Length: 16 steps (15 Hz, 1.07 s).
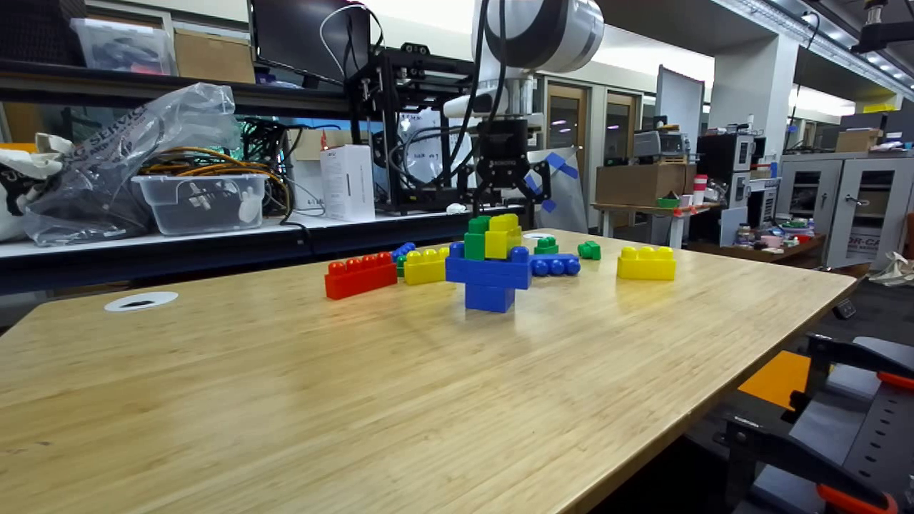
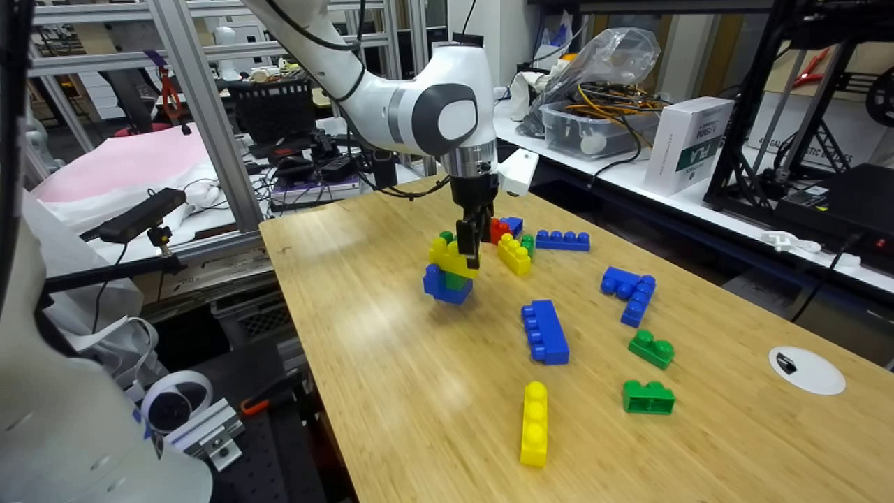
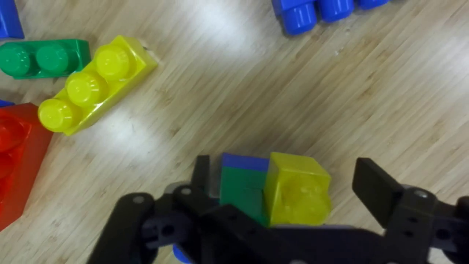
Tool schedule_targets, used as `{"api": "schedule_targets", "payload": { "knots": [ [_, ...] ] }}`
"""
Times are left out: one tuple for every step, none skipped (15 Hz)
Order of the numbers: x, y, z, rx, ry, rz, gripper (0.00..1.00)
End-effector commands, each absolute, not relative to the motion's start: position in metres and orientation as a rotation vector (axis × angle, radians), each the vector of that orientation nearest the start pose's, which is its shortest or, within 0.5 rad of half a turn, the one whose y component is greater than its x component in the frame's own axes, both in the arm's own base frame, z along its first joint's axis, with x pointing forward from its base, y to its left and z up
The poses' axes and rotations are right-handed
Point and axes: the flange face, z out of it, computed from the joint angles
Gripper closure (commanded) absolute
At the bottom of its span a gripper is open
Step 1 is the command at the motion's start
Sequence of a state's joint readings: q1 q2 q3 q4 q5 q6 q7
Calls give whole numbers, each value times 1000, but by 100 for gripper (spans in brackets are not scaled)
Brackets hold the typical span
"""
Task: Attach the three piece Lego to the stack of Lego's
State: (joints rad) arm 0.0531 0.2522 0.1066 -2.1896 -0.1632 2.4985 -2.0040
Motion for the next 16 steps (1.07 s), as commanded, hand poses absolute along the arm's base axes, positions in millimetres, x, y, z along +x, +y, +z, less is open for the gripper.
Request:
{"api": "schedule_targets", "payload": {
  "knots": [
    [551,95,299,1252,2736,-39,0],
    [550,98,309,1251,2719,-33,0],
    [548,101,319,1255,2698,-29,0],
    [547,104,331,1270,2690,-17,0],
    [545,107,342,1281,2681,-6,0],
    [541,110,353,1281,2682,-3,0],
    [537,114,363,1269,2681,-2,0],
    [532,118,372,1258,2683,-8,15],
    [527,123,379,1239,2686,-15,26],
    [521,127,385,1224,2690,-20,34],
    [516,133,388,1210,2700,-25,41],
    [512,137,389,1200,2704,-30,48],
    [509,142,388,1193,2716,-36,55],
    [508,144,386,1189,2725,-37,62],
    [507,146,383,1188,2738,-44,69],
    [508,146,377,1194,2749,-45,77]
  ]
}}
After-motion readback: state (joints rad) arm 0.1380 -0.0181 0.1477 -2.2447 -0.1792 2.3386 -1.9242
